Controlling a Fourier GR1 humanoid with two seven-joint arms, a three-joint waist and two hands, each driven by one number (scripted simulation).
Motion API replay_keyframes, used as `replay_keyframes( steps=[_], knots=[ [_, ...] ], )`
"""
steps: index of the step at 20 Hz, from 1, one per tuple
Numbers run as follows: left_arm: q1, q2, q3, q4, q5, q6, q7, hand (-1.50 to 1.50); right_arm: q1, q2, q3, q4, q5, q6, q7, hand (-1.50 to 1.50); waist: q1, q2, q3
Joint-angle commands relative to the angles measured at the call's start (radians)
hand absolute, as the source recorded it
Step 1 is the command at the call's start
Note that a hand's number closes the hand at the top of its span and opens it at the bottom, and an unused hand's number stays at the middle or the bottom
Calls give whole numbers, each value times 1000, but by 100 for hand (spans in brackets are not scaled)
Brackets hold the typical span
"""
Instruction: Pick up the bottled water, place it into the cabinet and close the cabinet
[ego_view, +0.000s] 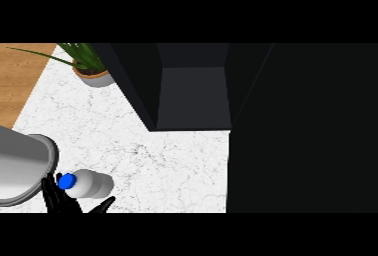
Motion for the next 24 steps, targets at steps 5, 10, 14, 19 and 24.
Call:
replay_keyframes(
  steps=[5,10,14,19,24],
  knots=[
    [-96,5,24,133,44,-192,-64,-150,52,13,-12,-147,-72,7,36,-150,1,0,0],
    [-158,-30,14,178,21,-188,-100,150,-18,14,-8,-100,-47,-4,66,-150,7,1,1],
    [-149,-4,42,157,53,-234,-85,150,10,33,1,-130,-49,12,50,-150,6,0,1],
    [-205,-25,48,140,60,-193,-59,150,15,-10,-77,-129,-127,19,78,-150,7,1,1],
    [-149,-42,-10,99,8,-152,-150,150,51,-12,-86,-155,-146,36,61,-150,6,-1,1]
  ],
)
